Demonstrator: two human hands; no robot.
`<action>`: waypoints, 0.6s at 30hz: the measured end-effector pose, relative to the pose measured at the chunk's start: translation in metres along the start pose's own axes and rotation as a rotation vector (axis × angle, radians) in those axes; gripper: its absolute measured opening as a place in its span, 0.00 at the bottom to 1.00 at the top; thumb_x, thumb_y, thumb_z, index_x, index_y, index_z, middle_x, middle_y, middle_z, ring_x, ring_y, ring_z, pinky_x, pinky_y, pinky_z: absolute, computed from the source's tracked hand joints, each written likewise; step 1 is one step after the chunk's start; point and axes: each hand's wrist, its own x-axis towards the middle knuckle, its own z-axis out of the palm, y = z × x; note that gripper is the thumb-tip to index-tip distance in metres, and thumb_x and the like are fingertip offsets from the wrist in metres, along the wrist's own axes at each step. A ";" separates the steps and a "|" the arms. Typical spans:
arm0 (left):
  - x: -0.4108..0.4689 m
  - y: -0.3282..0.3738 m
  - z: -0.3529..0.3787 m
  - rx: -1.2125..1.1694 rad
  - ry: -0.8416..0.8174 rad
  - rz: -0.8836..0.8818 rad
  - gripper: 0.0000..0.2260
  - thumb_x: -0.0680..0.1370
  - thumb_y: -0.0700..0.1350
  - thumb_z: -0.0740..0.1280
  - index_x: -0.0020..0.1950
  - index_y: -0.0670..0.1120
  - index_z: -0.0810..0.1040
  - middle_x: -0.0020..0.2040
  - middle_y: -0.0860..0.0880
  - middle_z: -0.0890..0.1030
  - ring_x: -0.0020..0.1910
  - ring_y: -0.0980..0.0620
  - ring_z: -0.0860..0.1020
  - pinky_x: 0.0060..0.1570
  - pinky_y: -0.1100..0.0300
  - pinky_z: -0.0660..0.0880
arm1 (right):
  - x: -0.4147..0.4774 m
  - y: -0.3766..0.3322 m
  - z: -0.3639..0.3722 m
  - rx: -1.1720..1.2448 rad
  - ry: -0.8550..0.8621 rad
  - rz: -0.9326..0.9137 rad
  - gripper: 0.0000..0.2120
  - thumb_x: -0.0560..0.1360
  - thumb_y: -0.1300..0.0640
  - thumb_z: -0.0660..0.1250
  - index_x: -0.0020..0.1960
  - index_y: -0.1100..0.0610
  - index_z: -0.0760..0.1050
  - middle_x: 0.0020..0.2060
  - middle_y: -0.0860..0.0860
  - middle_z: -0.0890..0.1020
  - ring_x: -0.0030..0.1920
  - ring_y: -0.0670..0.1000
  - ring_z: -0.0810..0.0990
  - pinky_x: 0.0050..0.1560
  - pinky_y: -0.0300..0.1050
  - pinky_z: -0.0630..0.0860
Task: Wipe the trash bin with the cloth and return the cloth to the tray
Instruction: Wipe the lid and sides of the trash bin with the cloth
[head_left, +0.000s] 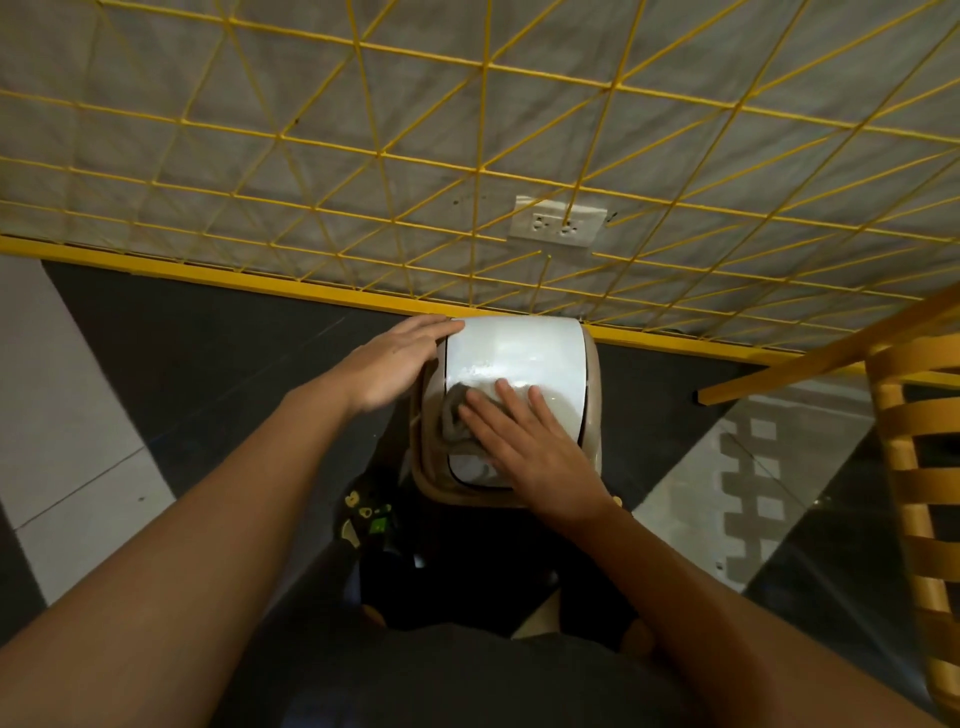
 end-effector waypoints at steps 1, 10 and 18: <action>0.000 0.000 0.001 0.003 0.005 -0.003 0.24 0.72 0.51 0.48 0.67 0.65 0.65 0.74 0.58 0.59 0.73 0.56 0.56 0.72 0.45 0.52 | -0.002 0.001 -0.001 -0.021 -0.020 -0.037 0.27 0.74 0.59 0.61 0.72 0.57 0.59 0.70 0.54 0.68 0.72 0.57 0.61 0.74 0.54 0.46; -0.002 -0.001 0.006 0.003 0.056 -0.018 0.26 0.70 0.54 0.50 0.67 0.66 0.64 0.74 0.60 0.58 0.74 0.55 0.55 0.71 0.41 0.50 | -0.023 0.002 -0.001 -0.009 -0.183 -0.213 0.25 0.73 0.58 0.51 0.70 0.57 0.61 0.69 0.53 0.71 0.71 0.54 0.59 0.73 0.52 0.36; -0.018 0.023 0.019 0.082 0.143 -0.065 0.20 0.79 0.56 0.55 0.72 0.61 0.59 0.76 0.57 0.50 0.75 0.50 0.50 0.72 0.43 0.51 | -0.027 -0.016 -0.059 0.642 0.042 0.530 0.16 0.80 0.55 0.54 0.65 0.57 0.71 0.59 0.52 0.79 0.60 0.49 0.75 0.63 0.42 0.71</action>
